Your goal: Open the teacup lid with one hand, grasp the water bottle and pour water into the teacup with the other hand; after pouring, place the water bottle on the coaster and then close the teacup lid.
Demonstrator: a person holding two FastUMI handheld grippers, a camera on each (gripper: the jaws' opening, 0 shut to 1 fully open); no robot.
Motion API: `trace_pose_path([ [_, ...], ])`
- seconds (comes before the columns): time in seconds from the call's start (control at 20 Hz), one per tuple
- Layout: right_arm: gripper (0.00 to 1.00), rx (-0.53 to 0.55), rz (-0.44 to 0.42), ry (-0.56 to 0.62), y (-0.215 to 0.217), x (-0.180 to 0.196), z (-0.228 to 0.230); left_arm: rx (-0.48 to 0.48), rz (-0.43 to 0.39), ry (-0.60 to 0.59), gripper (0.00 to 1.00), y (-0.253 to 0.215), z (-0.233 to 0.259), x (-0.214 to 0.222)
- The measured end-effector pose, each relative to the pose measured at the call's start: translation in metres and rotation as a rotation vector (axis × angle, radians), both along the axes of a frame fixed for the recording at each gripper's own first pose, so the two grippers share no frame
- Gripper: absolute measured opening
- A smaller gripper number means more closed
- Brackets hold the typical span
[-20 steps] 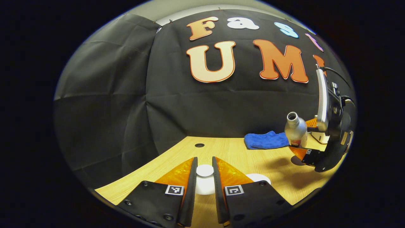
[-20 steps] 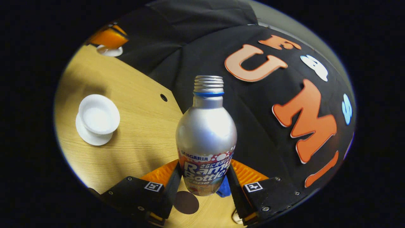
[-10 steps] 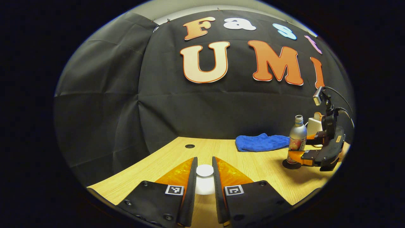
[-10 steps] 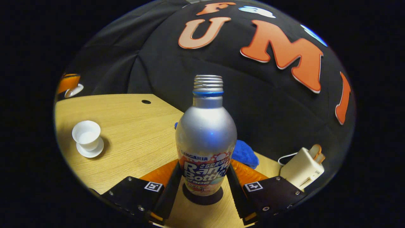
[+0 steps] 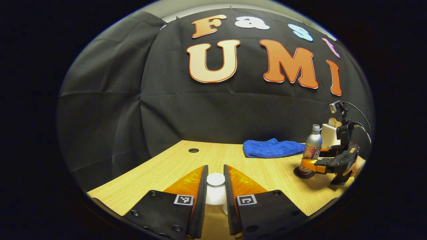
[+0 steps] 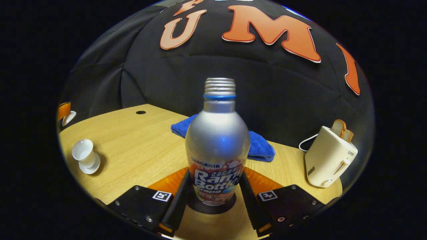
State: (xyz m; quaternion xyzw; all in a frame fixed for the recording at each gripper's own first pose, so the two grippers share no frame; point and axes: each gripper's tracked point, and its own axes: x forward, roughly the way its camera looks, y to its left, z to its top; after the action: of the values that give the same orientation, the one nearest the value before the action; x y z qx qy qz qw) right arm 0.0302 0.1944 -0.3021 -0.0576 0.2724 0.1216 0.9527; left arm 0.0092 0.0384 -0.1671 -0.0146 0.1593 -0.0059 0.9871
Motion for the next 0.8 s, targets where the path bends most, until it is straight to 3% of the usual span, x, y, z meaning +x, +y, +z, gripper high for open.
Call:
trace_pose_path([
  [0.05,0.79,0.01,-0.009,0.009,-0.002,0.001,-0.005,-0.002,0.001,0.005,0.29,-0.001,-0.003,0.001],
  [0.1,0.79,0.028,-0.025,0.016,-0.002,0.001,-0.007,-0.007,0.001,0.011,0.33,-0.002,-0.005,0.002],
  [0.5,0.85,0.069,-0.068,0.083,-0.012,-0.009,-0.027,-0.117,-0.058,0.041,0.33,-0.037,-0.021,0.004],
  [0.8,0.87,0.078,-0.067,0.083,-0.018,-0.023,-0.026,-0.1,-0.082,0.084,0.33,-0.053,-0.042,0.001],
])
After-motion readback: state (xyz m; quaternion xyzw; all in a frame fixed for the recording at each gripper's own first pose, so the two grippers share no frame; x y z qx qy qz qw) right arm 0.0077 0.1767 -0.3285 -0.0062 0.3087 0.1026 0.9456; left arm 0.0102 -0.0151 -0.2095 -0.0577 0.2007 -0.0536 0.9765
